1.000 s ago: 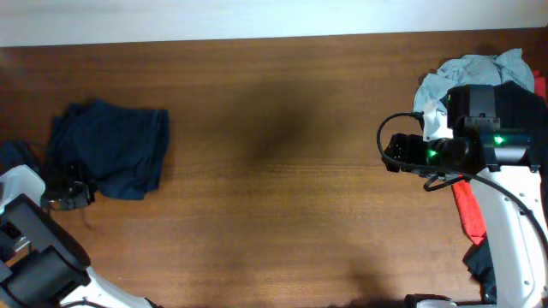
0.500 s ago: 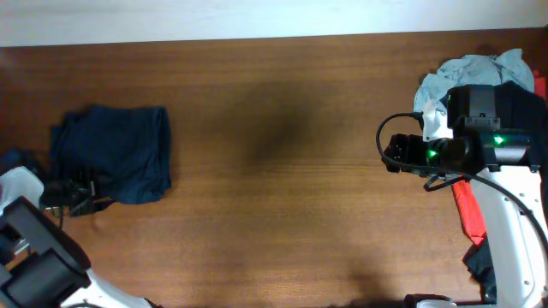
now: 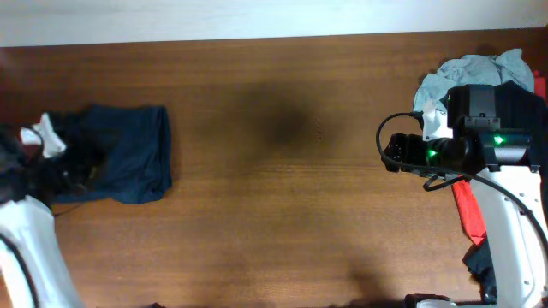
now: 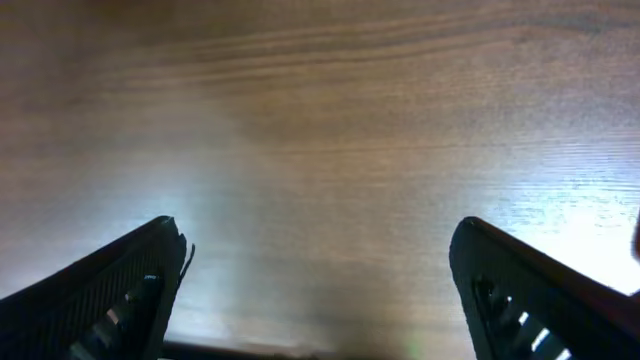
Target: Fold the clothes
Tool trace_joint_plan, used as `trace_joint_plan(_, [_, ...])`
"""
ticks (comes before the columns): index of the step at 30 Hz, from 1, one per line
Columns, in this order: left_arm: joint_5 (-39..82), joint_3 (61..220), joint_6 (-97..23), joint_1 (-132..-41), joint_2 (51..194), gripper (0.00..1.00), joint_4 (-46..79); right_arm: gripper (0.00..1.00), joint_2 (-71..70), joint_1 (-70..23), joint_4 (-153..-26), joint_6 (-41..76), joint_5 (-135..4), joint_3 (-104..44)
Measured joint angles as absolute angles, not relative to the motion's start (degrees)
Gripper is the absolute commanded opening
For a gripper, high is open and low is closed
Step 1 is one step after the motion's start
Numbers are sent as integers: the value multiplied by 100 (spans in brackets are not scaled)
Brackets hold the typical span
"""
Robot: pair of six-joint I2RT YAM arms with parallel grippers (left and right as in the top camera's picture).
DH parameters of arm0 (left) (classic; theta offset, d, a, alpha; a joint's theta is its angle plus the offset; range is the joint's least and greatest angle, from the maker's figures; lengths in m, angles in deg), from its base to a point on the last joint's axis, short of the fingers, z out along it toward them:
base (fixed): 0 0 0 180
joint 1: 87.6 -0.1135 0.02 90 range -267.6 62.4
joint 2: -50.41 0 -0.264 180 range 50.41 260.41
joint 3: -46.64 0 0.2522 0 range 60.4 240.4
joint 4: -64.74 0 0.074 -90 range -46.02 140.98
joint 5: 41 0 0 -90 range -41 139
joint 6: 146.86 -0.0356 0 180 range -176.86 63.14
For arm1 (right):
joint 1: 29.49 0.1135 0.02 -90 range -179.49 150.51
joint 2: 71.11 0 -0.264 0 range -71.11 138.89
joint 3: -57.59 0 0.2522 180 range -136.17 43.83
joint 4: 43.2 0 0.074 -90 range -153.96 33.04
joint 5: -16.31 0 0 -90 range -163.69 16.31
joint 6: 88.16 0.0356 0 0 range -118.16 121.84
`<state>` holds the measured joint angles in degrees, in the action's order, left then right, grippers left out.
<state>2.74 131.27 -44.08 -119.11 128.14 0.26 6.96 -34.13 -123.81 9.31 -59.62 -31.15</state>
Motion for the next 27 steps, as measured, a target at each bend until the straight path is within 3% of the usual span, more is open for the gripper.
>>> trace_joint_plan(7, [597, 13154, -6063, -10206, 11850, 83, 1102, 91, 693, -3413, -11987, 1342, -5853, -3118])
trace_joint_plan(14, [2114, 13551, -7068, -8348, 11802, 84, 700, 91, 326, -3413, -12068, 1490, -5833, -3135])
trace_joint_plan(15, [2348, 13591, -7127, -8160, 11789, 99, 704, 92, 154, -3413, -12060, 1466, -5833, -3139])
trace_joint_plan(19, [3266, 13613, -7296, -7750, 11643, 99, 571, 99, -631, -3413, -12053, 1311, -5831, -3198])
trace_joint_plan(27, [4051, 13617, -7387, -7710, 11468, 99, 101, 99, -1822, -3413, -12062, 1191, -5925, -3321])
